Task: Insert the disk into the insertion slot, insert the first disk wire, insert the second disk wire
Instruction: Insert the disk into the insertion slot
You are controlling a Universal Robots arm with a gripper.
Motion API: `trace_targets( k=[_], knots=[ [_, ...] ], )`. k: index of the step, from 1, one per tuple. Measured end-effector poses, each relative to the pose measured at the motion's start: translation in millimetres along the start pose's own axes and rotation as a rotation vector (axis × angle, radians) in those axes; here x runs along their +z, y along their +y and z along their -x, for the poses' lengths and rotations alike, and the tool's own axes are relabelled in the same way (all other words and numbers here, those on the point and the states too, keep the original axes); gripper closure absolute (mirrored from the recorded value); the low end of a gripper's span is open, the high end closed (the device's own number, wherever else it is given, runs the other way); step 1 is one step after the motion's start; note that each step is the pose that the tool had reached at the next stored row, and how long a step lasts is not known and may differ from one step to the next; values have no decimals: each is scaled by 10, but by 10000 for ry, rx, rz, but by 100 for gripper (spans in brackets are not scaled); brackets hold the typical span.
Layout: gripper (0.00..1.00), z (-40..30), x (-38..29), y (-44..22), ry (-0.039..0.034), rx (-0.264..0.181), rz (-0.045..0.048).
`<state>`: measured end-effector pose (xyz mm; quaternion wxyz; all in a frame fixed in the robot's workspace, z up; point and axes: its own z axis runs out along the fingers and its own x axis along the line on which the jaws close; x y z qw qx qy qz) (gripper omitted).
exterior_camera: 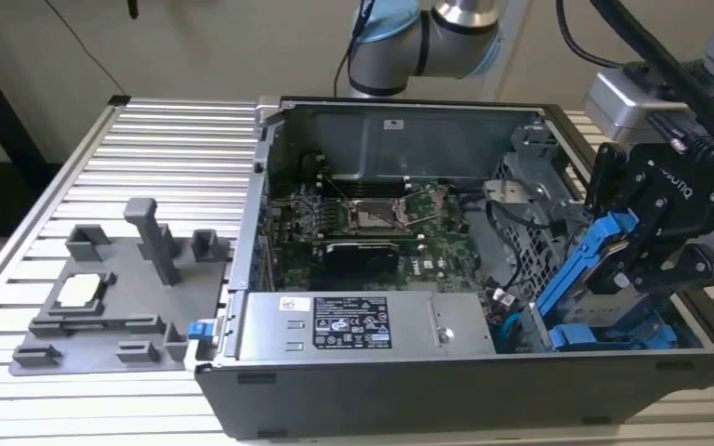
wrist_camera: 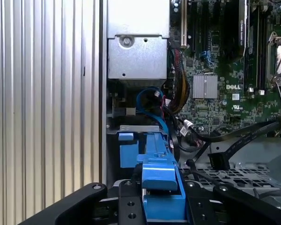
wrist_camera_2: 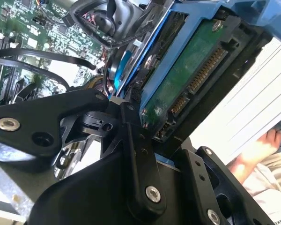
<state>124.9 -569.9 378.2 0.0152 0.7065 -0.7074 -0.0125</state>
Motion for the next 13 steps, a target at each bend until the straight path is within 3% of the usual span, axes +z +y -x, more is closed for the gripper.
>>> trace_targets(
  k=[13],
  knots=[
    [67, 1, 236, -11, 1, -1, -2]
  ],
)
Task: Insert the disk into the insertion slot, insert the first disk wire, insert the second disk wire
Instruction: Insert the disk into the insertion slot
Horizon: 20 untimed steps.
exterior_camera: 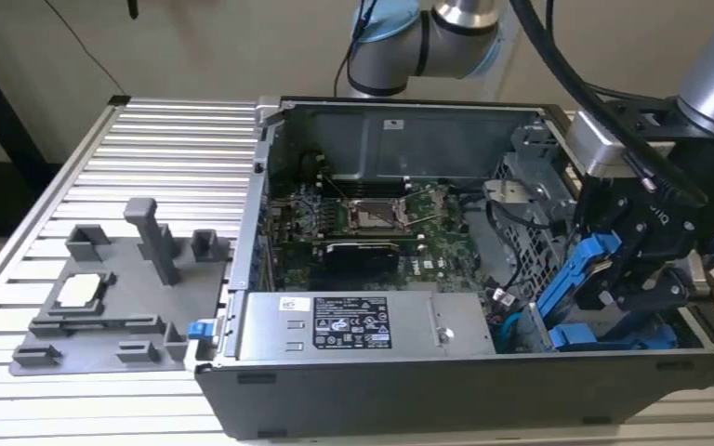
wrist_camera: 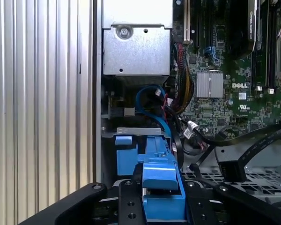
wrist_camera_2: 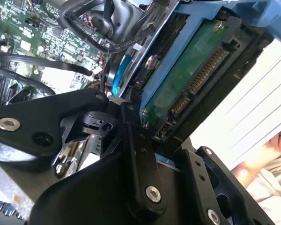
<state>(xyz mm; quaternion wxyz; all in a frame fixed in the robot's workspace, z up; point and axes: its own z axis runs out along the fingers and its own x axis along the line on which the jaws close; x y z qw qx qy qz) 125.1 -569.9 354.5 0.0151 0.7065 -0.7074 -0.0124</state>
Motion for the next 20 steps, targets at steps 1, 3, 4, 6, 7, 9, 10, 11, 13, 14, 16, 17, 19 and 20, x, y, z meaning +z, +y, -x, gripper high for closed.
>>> trace_targets(
  k=[1, 3, 4, 6, 7, 9, 10, 11, 13, 14, 16, 17, 19, 20],
  knots=[
    [67, 0, 8, 0, -1, 1, -6],
    [67, 0, 8, 0, 1, 0, -7],
    [67, 0, 8, -1, 3, 0, -7],
    [67, 0, 9, 0, 1, 0, -7],
    [67, 0, 10, -1, -2, -1, -10],
    [60, 0, 11, -1, 0, -1, -8],
    [54, 0, 12, -1, -1, 0, -7],
    [54, 0, 12, -1, -1, 0, -7],
    [47, 0, 12, -1, 0, 0, -7],
    [47, 0, 13, -1, 0, 0, -7],
    [47, 0, 10, 0, 1, 0, -5],
    [47, 0, 1, 0, 0, 1, -3],
    [47, 0, -38, 2, 9, 1, -1],
    [47, 0, -62, 3, 12, 2, 0]
  ],
)
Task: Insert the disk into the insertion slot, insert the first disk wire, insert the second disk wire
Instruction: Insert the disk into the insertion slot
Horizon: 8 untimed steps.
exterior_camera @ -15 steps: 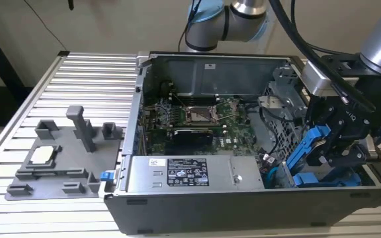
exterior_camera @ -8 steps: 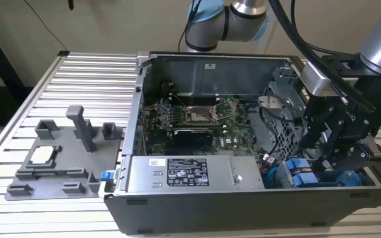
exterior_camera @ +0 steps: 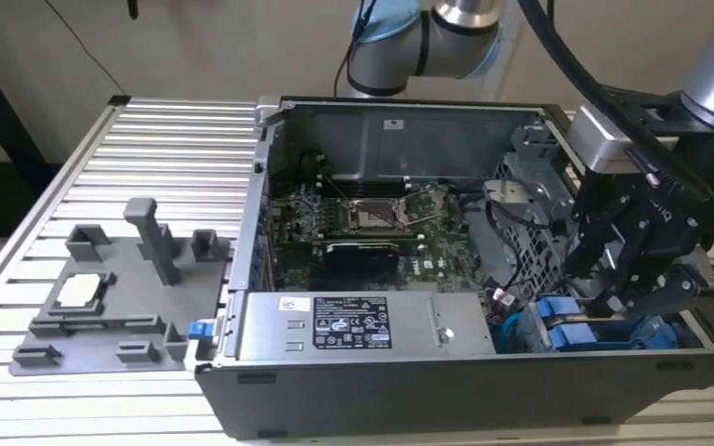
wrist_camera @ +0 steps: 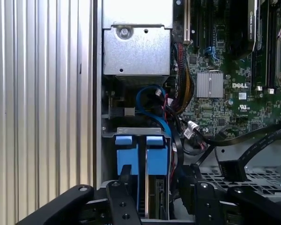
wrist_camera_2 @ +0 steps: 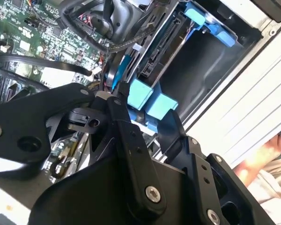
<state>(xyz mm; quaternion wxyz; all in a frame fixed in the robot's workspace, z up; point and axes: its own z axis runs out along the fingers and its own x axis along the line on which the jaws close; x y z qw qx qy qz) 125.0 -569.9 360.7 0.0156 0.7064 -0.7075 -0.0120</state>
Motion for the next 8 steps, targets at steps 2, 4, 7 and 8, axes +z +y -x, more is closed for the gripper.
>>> trace_targets(
  k=[2, 4, 7, 8],
  knots=[
    [47, 1, -55, 2, 6, -1, 0],
    [47, 1, -116, 4, 10, -1, 0],
    [47, 2, -212, 8, 18, -1, 0],
    [47, 2, -244, 9, 21, 0, 0]
  ],
)
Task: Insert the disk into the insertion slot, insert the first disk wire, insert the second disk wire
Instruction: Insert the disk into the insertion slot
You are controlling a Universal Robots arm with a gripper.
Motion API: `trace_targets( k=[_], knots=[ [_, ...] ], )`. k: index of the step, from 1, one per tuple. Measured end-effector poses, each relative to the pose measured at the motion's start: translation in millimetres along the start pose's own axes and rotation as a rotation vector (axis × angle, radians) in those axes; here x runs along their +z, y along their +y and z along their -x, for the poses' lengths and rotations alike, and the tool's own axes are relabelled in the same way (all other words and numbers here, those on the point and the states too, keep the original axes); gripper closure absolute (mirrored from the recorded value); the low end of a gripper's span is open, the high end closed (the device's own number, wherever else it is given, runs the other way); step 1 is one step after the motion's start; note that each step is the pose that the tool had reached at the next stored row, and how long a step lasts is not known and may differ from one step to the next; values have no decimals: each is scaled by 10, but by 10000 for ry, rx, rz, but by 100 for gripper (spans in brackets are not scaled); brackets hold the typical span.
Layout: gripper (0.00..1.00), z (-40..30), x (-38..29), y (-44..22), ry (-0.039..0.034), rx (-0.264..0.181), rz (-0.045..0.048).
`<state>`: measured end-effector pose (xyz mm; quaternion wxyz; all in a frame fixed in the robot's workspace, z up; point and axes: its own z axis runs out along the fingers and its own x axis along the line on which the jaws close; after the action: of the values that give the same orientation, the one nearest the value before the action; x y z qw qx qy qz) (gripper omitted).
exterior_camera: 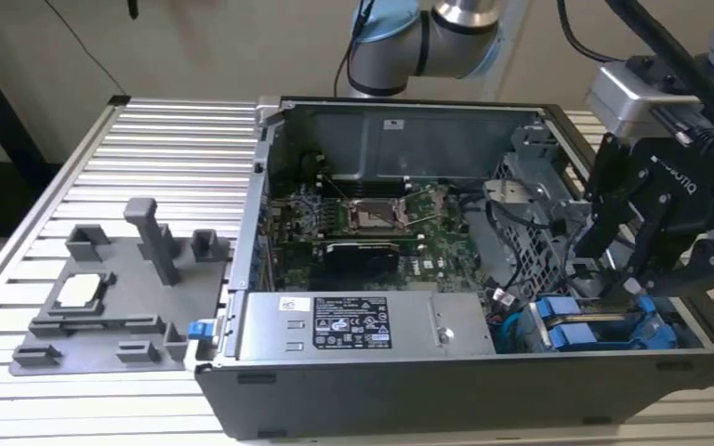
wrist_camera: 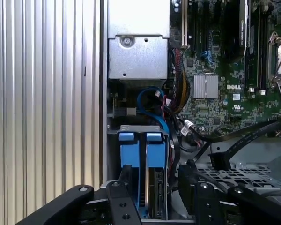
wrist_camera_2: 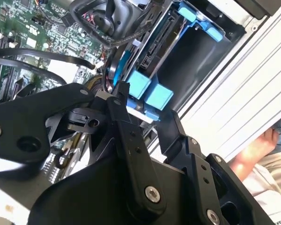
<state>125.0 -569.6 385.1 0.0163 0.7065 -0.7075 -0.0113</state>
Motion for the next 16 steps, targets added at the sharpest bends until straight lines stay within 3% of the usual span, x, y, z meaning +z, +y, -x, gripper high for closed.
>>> trace_targets(
  k=[2, 9, 16],
  knots=[
    [47, 0, -54, 2, 1, 0, 0],
    [47, 0, -60, -11, 3, -2, -2],
    [47, 0, -64, -142, 2, -17, -2]
  ],
)
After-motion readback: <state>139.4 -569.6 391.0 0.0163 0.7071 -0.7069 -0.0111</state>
